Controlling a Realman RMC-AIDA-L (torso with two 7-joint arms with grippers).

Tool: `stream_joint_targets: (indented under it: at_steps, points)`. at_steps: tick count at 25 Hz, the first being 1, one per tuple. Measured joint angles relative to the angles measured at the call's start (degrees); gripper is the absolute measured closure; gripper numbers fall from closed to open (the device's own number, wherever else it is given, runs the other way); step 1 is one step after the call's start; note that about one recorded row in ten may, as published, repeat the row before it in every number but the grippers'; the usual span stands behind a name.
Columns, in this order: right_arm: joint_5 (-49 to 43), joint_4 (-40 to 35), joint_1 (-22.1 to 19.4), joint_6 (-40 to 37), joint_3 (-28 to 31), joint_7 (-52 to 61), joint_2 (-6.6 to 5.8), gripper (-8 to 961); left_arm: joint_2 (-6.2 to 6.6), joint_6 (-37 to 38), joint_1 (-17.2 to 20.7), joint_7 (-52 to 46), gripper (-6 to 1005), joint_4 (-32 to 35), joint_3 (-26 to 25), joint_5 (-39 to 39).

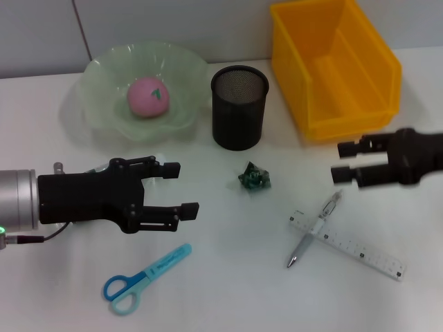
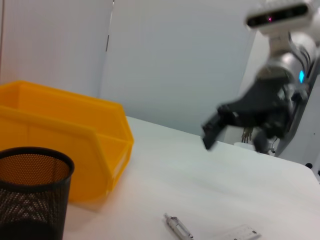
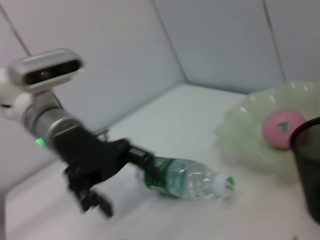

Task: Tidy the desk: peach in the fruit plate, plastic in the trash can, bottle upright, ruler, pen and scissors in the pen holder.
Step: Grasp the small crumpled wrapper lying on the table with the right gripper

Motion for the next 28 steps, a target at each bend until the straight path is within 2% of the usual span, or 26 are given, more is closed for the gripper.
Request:
stream_joint_targets:
  at_steps: [2,3,4,6,9,10,12,13,14,15,16,18,19,22,23,28]
  points:
    - [-2.42,-4.09,3.24,-0.10,-1.48,7.53,-0.72,218,-0.06,0.02,0.01,0.14,163,-0.15,-0.01,0.03]
    - [-5.45,-5.54,7.10,-0.39,-2.78,12.74,-1.73,218,-0.19,0.15,0.02,0.38,164,-0.29,-0.01,0.04]
    - [-5.45,-5.54,7.10,-0.39,-2.78,12.74,-1.73,218,-0.19,0.15,0.02,0.38,164,-0.29,-0.01,0.04]
    - [-9.49,-5.62,11.25,-0.39,-4.45,16.94,-2.54,218,-0.24,0.21,0.03,0.39,165,-0.32,-0.03,0.06]
    - [-14.38,-5.43,15.63,1.11,-7.53,19.70,-2.60,218,-0.25,0.11,0.09,0.40,167,-0.33,-0.07,0.08]
    - [-17.10,-5.15,17.80,3.45,-10.58,20.47,-1.97,218,-0.25,0.01,0.19,0.41,167,-0.37,-0.19,0.09]
    - [-18.25,-4.68,18.71,4.64,-12.27,20.60,-1.50,218,-0.25,-0.06,0.27,0.39,168,-0.40,-0.27,0.09]
    - [-19.99,-3.11,20.19,7.94,-16.06,20.48,-0.54,218,-0.18,-0.12,0.32,0.21,168,-0.43,-0.30,0.10]
    - [-19.99,-3.11,20.19,7.94,-16.06,20.48,-0.54,218,-0.18,-0.12,0.32,0.21,169,-0.43,-0.30,0.10]
    - [-20.89,-1.45,20.78,12.24,-19.69,19.60,0.57,218,-0.13,-0.13,0.32,0.09,169,-0.43,-0.32,0.11]
    - [-20.89,-1.45,20.78,12.24,-19.69,19.60,0.57,218,-0.13,-0.13,0.32,0.09,170,-0.43,-0.32,0.11]
    - [-21.63,0.57,20.82,19.00,-24.68,18.27,2.29,218,0.02,-0.14,0.34,0.02,171,-0.43,-0.33,0.11]
    - [-21.63,0.57,20.82,19.00,-24.68,18.27,2.29,218,0.02,-0.14,0.34,0.02,171,-0.43,-0.33,0.11]
    - [-22.29,2.90,20.70,25.27,-28.25,17.51,3.34,219,0.22,-0.13,0.34,-0.05,173,-0.43,-0.43,0.11]
    - [-22.34,4.47,20.50,28.60,-29.68,16.28,4.07,219,0.30,-0.13,0.34,-0.06,173,-0.42,-0.50,0.11]
    - [-21.84,8.79,20.67,33.12,-30.43,13.60,4.68,219,0.35,-0.11,0.34,-0.08,175,-0.42,-0.51,0.11]
